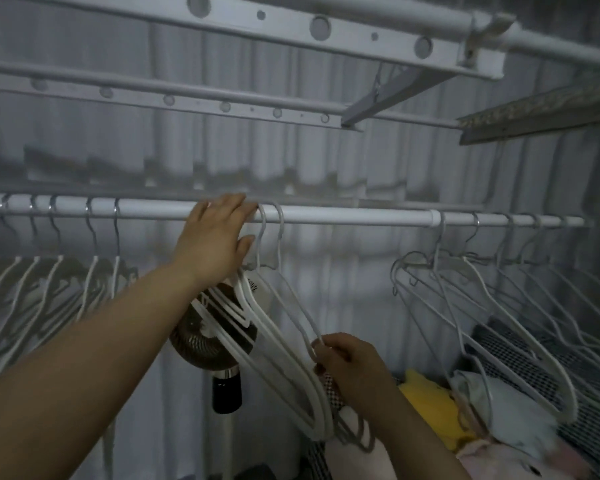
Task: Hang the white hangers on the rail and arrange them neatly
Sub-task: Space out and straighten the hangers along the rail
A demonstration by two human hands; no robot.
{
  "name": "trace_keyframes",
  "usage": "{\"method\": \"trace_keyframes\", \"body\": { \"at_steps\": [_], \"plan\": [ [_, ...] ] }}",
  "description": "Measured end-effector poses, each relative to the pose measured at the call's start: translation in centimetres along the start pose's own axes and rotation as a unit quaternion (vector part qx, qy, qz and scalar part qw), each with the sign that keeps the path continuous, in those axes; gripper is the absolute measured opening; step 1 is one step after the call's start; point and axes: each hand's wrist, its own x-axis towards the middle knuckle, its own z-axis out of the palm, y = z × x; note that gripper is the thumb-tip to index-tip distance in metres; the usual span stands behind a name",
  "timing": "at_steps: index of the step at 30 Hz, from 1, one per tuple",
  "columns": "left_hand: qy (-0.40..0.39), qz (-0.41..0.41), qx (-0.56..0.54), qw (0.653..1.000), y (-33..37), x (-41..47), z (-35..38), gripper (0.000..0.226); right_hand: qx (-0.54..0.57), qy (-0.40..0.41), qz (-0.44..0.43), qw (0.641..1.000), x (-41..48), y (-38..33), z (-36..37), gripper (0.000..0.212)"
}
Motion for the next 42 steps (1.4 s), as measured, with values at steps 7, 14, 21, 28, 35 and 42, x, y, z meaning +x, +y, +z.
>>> {"method": "trace_keyframes", "body": {
  "at_steps": [7, 14, 21, 28, 35, 42],
  "plan": [
    [0.038, 0.02, 0.022, 0.999, 0.5, 0.8, 1.5, 0.057, 0.015, 0.02, 0.047, 0.999, -0.6, -0.3, -2.2, 0.03],
    [0.057, 0.057, 0.008, 0.997, 2.4, 2.2, 2.3, 0.064, 0.046, 0.087, 0.083, 0.992, -0.6, 1.5, -6.2, 0.031],
    [0.033, 0.069, 0.034, 0.996, 5.8, 4.2, 4.5, 0.06, 0.014, 0.166, 0.076, 0.983, -0.7, 3.4, -10.1, 0.032],
    [0.05, 0.059, 0.034, 0.996, 6.9, 4.2, 5.2, 0.063, 0.001, 0.17, 0.062, 0.984, -0.3, 5.0, -12.2, 0.027],
    [0.085, 0.082, 0.086, 0.989, 6.9, 4.4, 5.3, 0.053, -0.029, 0.159, 0.053, 0.985, 0.2, 5.3, -13.1, 0.033],
    [0.069, 0.076, 0.071, 0.992, 7.4, 4.4, 5.3, 0.057, -0.033, 0.168, 0.05, 0.984, 0.4, 5.8, -13.5, 0.031]
  ]
}}
